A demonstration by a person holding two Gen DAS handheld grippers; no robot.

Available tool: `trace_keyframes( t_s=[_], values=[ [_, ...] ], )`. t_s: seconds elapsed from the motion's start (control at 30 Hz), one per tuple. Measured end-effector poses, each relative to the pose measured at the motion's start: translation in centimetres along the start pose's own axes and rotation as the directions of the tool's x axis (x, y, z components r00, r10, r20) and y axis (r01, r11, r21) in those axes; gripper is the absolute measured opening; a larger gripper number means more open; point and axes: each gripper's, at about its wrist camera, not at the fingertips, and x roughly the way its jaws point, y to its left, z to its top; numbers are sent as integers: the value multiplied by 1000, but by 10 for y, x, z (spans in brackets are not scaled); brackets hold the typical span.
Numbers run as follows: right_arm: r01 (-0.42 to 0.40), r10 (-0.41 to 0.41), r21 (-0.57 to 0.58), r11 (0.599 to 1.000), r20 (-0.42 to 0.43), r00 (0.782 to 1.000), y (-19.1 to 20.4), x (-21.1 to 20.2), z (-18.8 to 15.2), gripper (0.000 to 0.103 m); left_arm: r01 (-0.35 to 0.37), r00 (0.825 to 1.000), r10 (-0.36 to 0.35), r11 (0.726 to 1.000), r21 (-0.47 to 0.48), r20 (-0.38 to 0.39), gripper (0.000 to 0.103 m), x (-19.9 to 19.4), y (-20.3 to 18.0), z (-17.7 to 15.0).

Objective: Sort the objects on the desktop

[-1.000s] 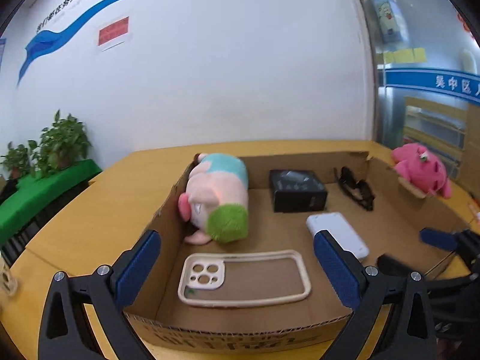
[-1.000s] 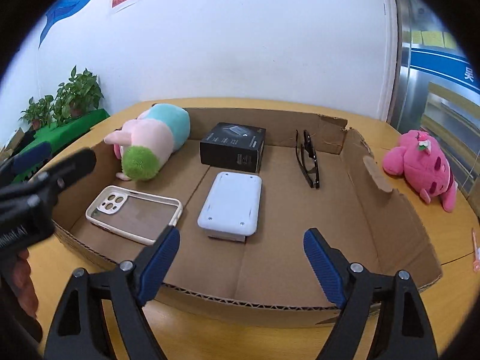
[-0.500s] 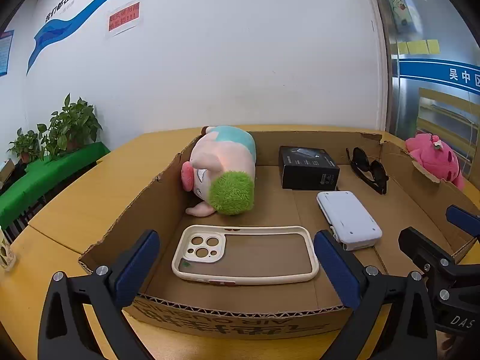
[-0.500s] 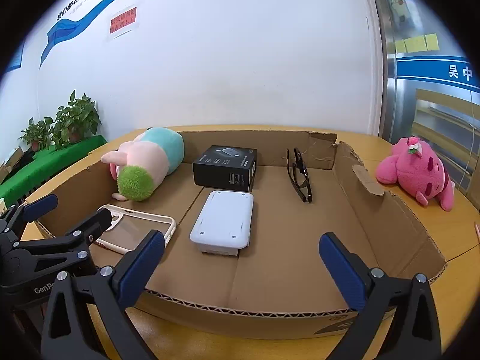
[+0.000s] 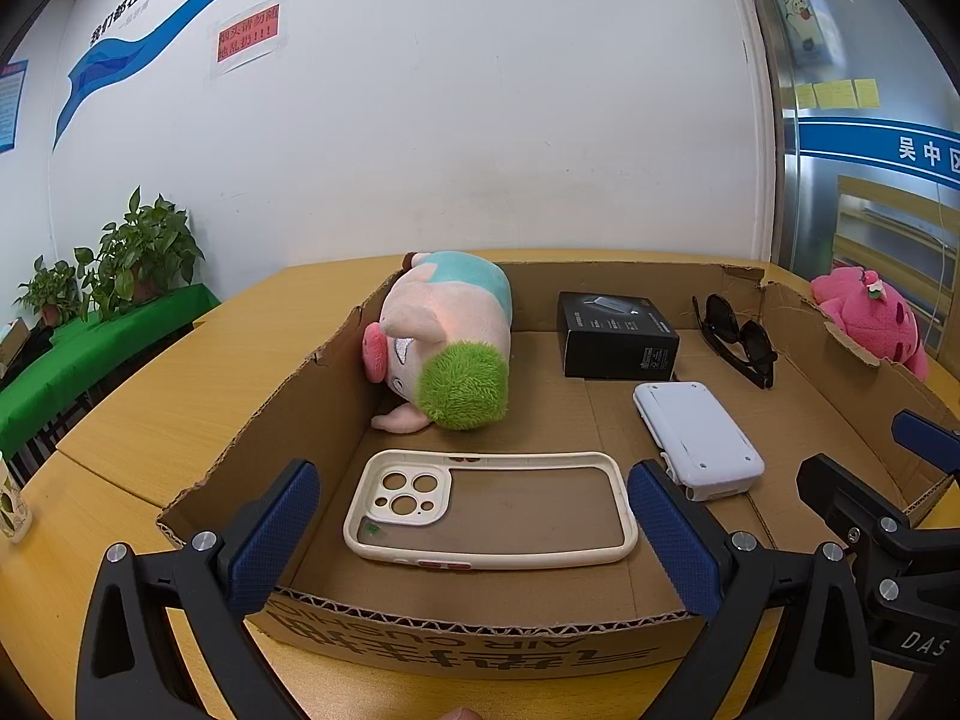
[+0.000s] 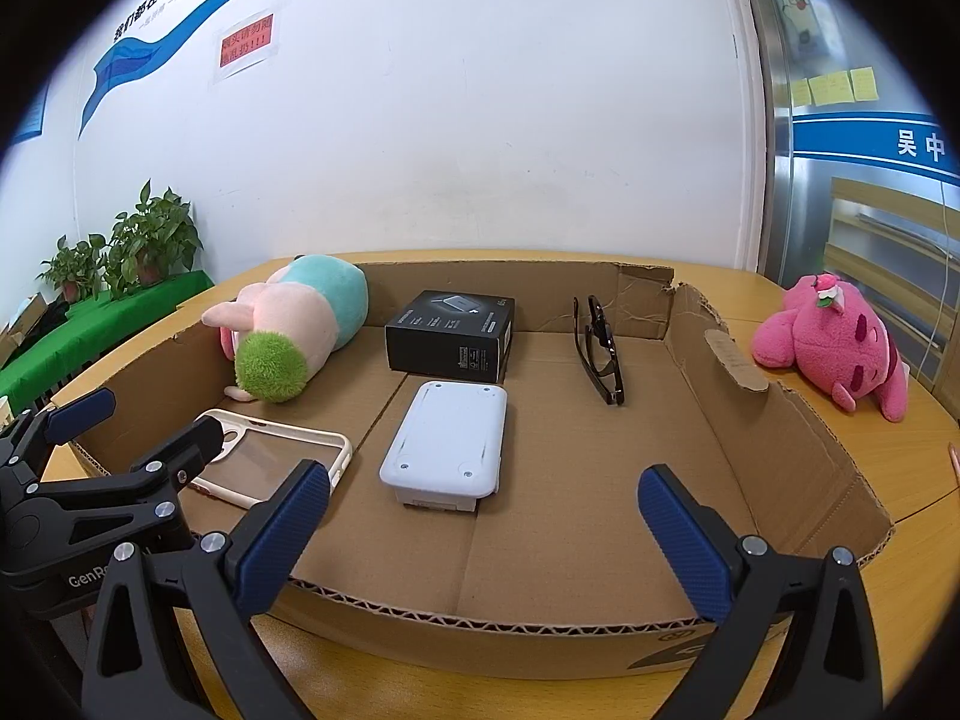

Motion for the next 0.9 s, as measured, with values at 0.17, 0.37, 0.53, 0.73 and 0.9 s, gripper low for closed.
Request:
trace_keyframes(
  t_s=[0.17,0.37,0.53,0.73,0.9],
  values=[
    [0,0,0,1000,0,1000,0,0,0,102,0,1000,0,1000,0,0,103,1,0,2],
    [0,0,0,1000,0,1000,0,0,0,102,0,1000,0,1000,0,1,103,-1,0,0],
    [0,0,0,1000,0,1000,0,0,0,102,0,1000,0,1000,-1,2,103,-1,0,0],
    [0,0,0,1000,0,1000,0,0,0,102,0,1000,0,1000,-1,2,103,-1,0,0],
    [0,0,0,1000,0,1000,0,0,0,102,0,1000,0,1000,-1,2,103,-1,0,-1]
  ],
)
